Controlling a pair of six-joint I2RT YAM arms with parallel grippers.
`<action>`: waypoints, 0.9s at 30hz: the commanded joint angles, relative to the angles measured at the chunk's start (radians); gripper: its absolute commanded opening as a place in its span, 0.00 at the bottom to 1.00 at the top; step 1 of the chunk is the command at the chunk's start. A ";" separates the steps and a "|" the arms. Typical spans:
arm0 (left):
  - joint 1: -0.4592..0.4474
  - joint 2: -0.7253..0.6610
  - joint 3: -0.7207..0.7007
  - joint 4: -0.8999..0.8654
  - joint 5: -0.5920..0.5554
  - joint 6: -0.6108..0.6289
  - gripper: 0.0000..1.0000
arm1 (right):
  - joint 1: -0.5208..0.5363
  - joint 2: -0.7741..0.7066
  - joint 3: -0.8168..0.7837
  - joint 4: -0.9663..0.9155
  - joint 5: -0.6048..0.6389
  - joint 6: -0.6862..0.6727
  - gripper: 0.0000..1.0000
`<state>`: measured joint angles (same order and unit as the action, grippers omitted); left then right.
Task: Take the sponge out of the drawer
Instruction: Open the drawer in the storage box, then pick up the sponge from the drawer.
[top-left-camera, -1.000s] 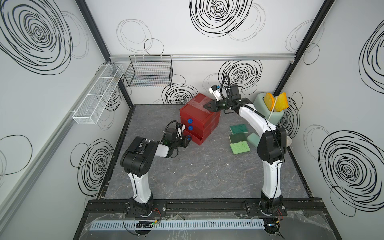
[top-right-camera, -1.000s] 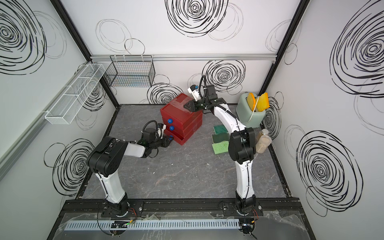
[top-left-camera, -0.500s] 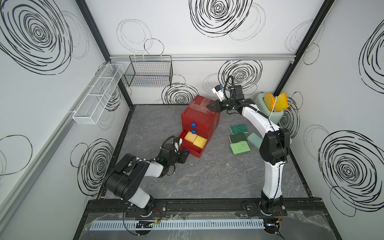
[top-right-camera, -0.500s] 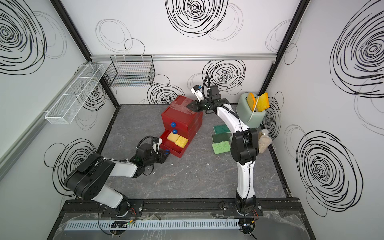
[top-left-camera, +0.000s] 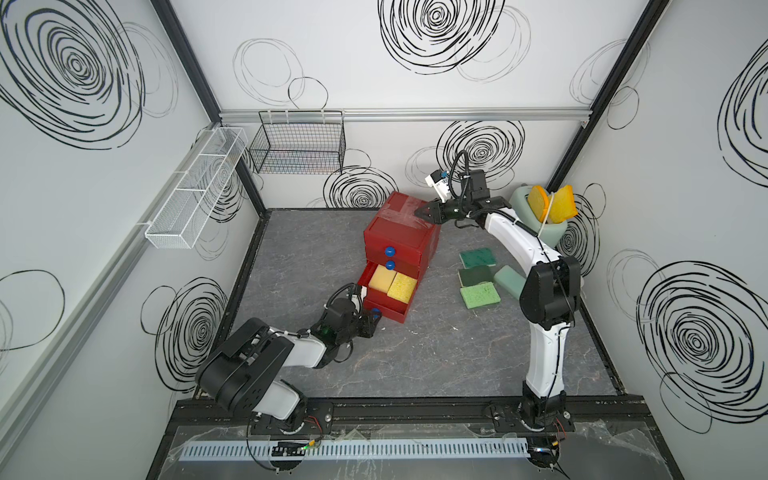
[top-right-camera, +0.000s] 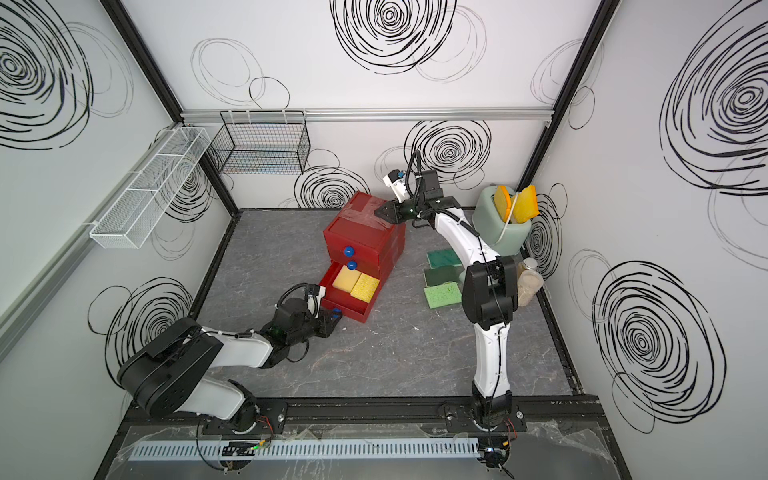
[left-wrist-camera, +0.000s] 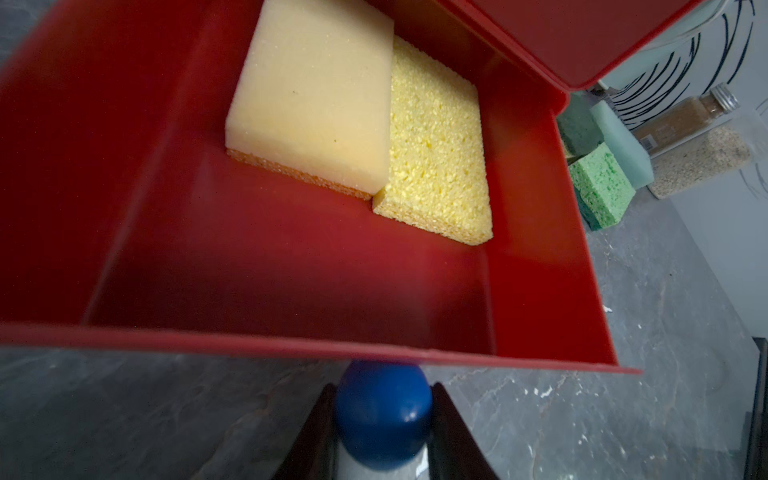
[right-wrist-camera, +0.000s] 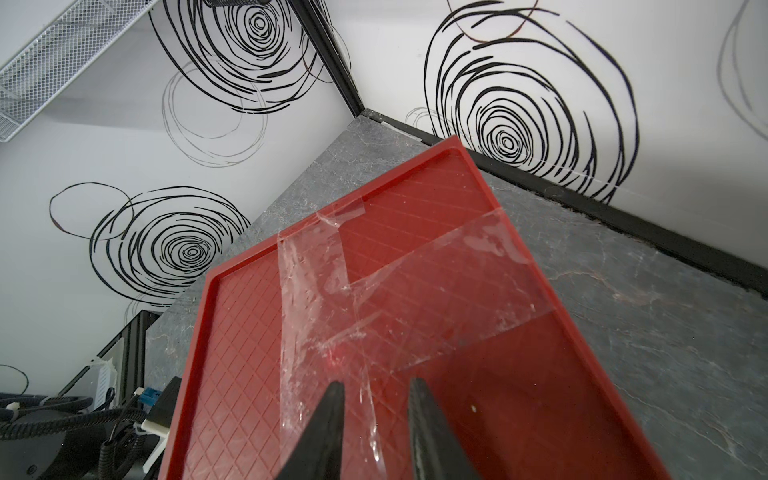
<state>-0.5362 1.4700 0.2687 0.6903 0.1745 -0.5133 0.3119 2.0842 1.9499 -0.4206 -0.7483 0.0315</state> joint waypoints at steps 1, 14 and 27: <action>-0.033 -0.028 -0.013 0.024 -0.016 -0.024 0.47 | -0.003 0.013 -0.023 -0.103 0.033 -0.020 0.30; -0.041 -0.254 -0.041 -0.190 -0.045 0.010 0.60 | 0.000 0.018 0.115 -0.122 0.032 -0.021 0.33; 0.049 -0.578 0.031 -0.404 -0.205 0.017 0.65 | 0.175 -0.165 0.165 -0.248 0.212 -0.175 0.36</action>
<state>-0.5465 0.8894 0.2413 0.2928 0.0322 -0.5106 0.3836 2.0270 2.1509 -0.5755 -0.6277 -0.0372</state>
